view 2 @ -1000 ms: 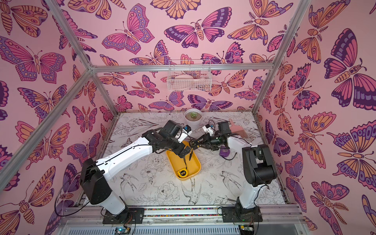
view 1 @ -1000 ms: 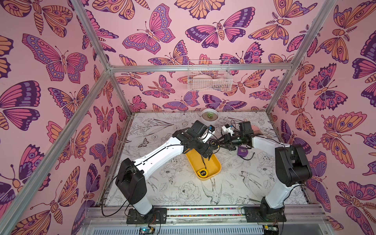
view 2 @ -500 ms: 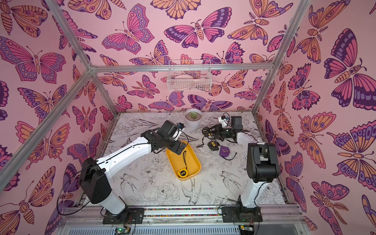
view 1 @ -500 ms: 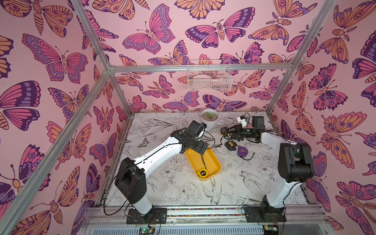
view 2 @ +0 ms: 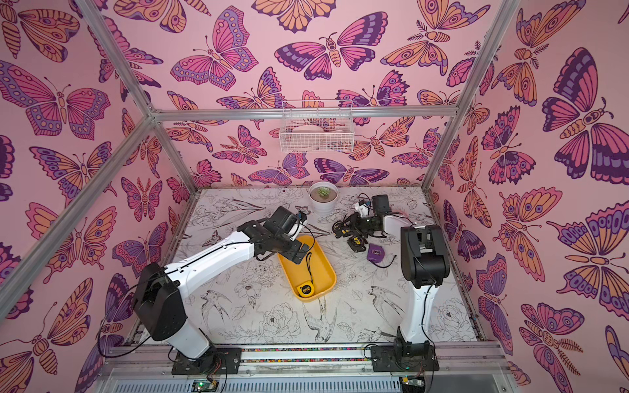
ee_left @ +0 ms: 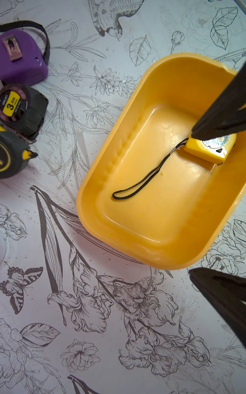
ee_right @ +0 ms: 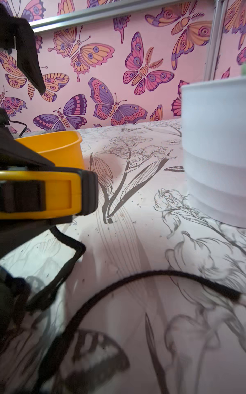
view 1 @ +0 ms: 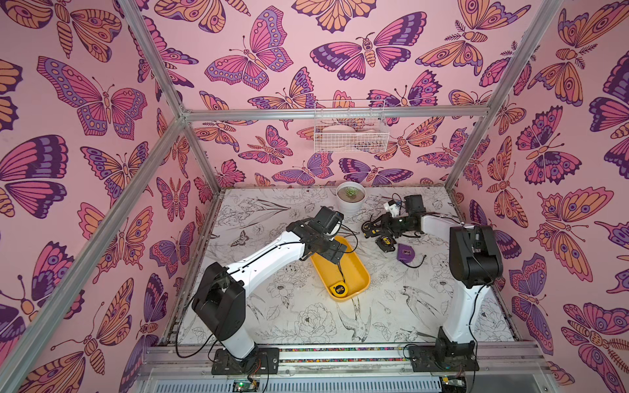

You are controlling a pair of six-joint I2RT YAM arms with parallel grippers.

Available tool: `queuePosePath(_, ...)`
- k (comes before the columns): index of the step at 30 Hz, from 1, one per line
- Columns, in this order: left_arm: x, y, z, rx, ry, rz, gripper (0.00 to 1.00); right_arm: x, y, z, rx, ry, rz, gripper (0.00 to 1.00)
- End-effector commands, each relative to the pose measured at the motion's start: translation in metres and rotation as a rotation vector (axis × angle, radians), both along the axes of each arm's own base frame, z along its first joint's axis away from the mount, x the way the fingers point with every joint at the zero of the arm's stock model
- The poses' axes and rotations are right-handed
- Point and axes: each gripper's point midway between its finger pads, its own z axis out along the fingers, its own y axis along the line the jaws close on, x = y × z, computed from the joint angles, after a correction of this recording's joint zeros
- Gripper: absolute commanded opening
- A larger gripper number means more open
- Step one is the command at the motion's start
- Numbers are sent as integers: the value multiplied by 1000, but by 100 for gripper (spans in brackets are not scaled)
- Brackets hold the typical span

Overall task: Take the tape measure out of the storage box
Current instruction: Place the tape measure at the center of the board.

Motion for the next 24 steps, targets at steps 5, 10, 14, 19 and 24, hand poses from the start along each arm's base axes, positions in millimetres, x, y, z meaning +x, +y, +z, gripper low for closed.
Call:
queuePosePath(5, -26, -9, -24, -6, 131, -86, 100, 3, 0, -30, -118, 15, -10, 35)
queuePosePath(10, -52, -17, -43, 77, 227, -166, 100, -2, 4, -44, -181, 30, 11, 40)
queuePosePath(14, -65, -20, -48, 83, 278, -186, 100, -3, -1, -57, -222, 48, -13, 54)
queuePosePath(19, -72, -21, -46, 84, 304, -197, 100, -2, -5, -53, -258, 29, -13, 74)
queuePosePath(24, -81, -22, -49, 113, 351, -222, 99, 5, -12, -15, -306, -78, -22, 84)
